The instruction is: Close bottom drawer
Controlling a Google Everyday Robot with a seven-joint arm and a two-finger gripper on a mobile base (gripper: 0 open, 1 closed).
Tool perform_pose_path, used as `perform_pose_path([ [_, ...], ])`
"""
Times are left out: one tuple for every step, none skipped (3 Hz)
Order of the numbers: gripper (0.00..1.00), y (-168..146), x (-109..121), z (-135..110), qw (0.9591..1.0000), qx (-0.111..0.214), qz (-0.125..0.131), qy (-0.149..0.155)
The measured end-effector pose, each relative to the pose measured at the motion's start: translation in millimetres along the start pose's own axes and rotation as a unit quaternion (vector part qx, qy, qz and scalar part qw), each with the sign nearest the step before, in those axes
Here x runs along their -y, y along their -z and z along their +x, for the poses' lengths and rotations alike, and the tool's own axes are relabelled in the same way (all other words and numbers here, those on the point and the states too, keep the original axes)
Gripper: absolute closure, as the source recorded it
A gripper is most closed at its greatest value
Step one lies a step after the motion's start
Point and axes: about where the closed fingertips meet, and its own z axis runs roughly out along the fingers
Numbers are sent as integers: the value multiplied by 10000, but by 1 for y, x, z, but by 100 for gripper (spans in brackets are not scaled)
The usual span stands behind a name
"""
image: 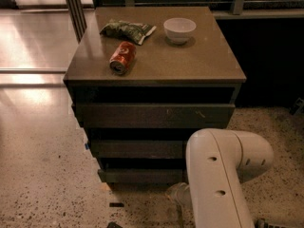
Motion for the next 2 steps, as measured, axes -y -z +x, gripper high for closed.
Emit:
perform_pose_path([
  [100,23,-4,-39,9986,526,22,58],
  [100,36,-12,-45,9968,311,140,724],
])
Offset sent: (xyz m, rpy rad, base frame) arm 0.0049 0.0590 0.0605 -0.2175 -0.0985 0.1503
